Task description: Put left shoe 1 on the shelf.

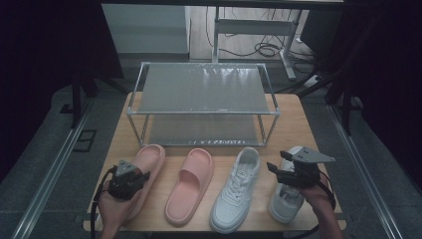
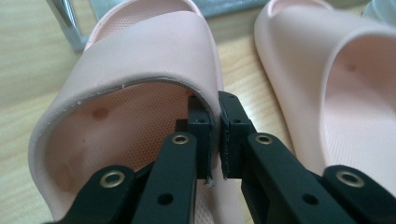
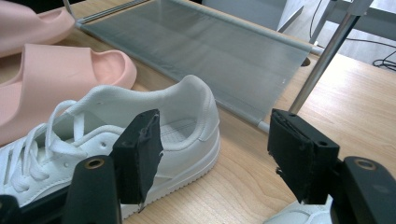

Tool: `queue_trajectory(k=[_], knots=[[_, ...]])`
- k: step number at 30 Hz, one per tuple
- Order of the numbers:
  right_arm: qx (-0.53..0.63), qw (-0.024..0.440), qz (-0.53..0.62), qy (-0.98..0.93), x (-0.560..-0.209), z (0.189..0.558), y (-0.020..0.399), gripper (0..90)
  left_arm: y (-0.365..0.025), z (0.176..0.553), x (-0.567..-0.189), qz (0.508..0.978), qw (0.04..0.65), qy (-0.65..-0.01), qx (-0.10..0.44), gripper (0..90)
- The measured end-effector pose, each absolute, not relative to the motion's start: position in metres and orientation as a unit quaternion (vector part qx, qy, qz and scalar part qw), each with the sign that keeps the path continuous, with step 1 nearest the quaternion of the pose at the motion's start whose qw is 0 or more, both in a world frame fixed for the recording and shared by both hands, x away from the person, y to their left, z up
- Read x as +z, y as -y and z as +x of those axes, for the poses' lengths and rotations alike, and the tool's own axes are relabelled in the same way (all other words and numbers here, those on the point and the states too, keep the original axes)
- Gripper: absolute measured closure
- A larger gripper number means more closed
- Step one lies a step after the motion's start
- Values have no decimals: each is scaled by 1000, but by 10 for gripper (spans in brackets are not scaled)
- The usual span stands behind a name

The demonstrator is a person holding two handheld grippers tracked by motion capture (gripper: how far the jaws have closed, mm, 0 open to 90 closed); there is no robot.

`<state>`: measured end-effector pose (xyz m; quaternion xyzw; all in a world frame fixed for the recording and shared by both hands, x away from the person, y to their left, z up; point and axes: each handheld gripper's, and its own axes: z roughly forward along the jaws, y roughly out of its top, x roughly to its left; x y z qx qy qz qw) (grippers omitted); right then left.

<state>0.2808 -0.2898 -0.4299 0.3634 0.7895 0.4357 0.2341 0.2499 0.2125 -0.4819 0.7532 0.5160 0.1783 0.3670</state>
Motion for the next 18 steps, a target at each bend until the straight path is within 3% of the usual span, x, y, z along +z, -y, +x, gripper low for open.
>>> queue_trajectory(k=[18], knots=[[437, 236, 367, -786, -428, 280, 292, 353, -184, 295, -458, 770, 375, -478, 196, 856]])
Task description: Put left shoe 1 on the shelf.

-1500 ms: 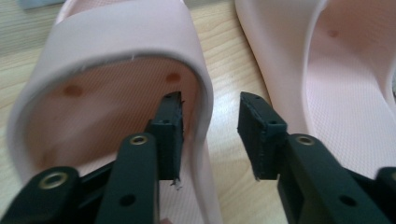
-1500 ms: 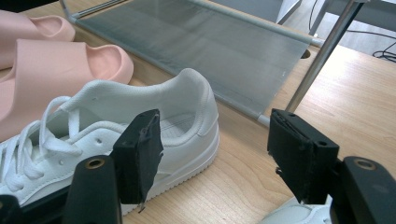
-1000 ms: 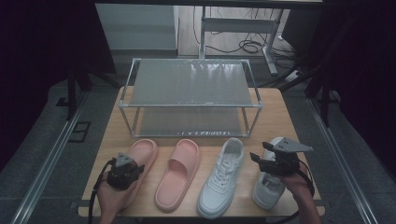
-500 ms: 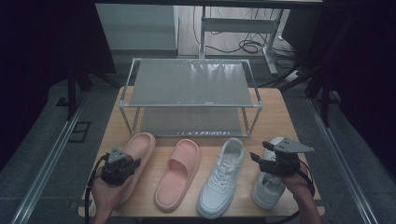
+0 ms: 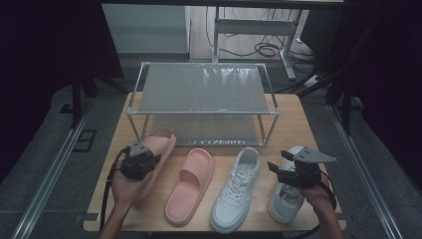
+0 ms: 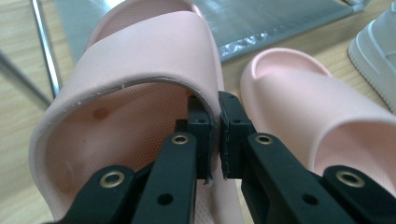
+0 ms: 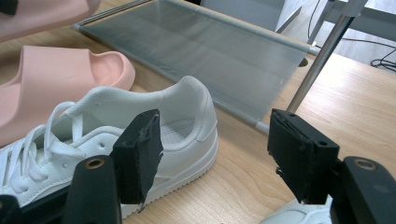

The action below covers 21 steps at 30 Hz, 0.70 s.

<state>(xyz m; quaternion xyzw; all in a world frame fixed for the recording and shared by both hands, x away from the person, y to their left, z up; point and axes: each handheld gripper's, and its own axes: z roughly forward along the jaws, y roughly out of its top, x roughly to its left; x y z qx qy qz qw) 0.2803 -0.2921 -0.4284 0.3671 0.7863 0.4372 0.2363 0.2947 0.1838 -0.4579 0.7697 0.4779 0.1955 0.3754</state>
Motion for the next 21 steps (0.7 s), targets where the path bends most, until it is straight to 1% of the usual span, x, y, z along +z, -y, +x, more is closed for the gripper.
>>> queue_trajectory(k=[9, 14, 21], knots=[[437, 236, 365, -787, -429, 281, 292, 355, -167, 317, -453, 781, 369, -465, 194, 856], [435, 235, 365, -789, -429, 281, 292, 355, -161, 324, -454, 784, 362, -461, 204, 855], [435, 234, 366, -789, -430, 282, 292, 355, -151, 340, -456, 791, 356, -454, 201, 855]])
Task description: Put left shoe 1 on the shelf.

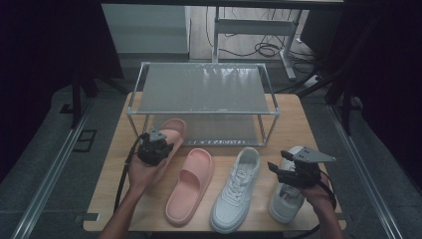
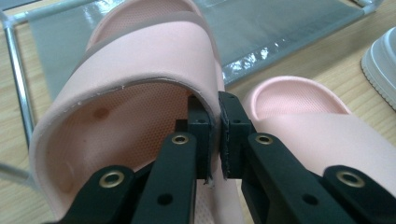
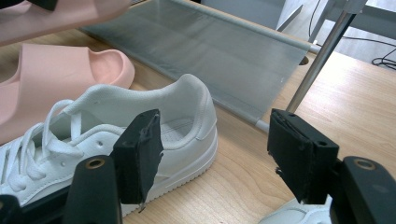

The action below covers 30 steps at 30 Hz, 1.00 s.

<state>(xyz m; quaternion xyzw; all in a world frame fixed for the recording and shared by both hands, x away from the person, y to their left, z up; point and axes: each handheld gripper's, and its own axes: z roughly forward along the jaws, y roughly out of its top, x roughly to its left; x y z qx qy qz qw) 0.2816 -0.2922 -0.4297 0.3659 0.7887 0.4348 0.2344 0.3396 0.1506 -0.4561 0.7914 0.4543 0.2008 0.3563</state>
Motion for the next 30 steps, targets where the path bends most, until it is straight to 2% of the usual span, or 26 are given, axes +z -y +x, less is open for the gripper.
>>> queue_trajectory(k=[7, 30], knots=[[435, 233, 368, -788, -430, 282, 293, 355, -141, 353, -459, 799, 340, -446, 219, 855], [432, 231, 369, -790, -433, 284, 292, 355, -131, 380, -473, 805, 333, -442, 214, 855]])
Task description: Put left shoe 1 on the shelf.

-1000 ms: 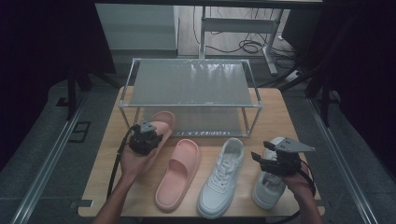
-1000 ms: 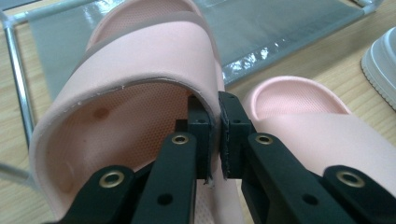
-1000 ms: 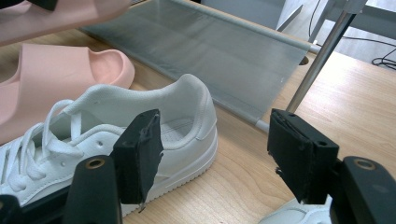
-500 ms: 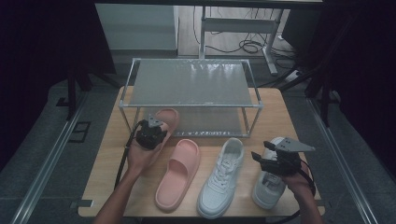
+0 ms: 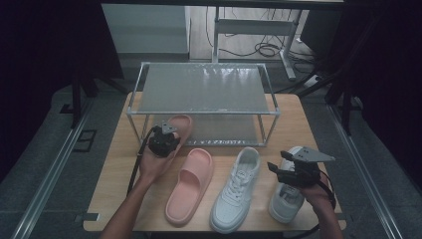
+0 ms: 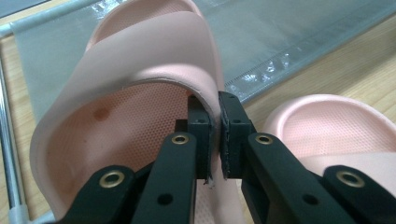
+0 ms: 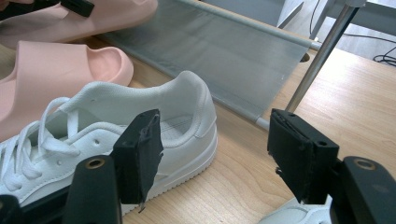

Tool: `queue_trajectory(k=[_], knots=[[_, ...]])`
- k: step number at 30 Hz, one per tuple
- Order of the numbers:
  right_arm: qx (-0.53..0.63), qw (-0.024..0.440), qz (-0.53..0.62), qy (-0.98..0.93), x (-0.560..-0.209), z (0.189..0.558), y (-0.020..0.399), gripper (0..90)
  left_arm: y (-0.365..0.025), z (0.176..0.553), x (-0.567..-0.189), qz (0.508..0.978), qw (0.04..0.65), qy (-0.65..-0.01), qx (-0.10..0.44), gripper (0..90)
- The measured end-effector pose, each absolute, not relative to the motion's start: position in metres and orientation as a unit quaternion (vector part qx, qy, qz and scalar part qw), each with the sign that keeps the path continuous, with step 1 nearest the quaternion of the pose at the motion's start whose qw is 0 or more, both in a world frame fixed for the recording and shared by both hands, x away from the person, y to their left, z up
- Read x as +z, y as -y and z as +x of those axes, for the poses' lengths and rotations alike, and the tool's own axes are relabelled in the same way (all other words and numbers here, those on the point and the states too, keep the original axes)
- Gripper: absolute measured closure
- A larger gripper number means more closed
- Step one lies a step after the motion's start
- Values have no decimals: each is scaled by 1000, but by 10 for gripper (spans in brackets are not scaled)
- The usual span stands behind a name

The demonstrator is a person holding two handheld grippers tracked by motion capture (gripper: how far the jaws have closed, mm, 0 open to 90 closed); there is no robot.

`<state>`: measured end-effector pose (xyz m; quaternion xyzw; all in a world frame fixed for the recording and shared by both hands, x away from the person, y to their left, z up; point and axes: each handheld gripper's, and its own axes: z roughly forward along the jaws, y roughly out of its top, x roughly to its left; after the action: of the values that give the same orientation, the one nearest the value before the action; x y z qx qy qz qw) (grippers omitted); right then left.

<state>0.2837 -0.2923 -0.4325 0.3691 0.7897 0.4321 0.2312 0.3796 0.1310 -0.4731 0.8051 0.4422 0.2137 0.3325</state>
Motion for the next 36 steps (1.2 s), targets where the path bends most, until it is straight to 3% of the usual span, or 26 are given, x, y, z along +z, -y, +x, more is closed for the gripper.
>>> queue_trajectory(k=[19, 36], knots=[[433, 232, 368, -789, -432, 283, 293, 355, -101, 409, -480, 810, 321, -434, 231, 855], [432, 231, 368, -790, -433, 284, 292, 355, -101, 412, -498, 804, 315, -445, 236, 826]])
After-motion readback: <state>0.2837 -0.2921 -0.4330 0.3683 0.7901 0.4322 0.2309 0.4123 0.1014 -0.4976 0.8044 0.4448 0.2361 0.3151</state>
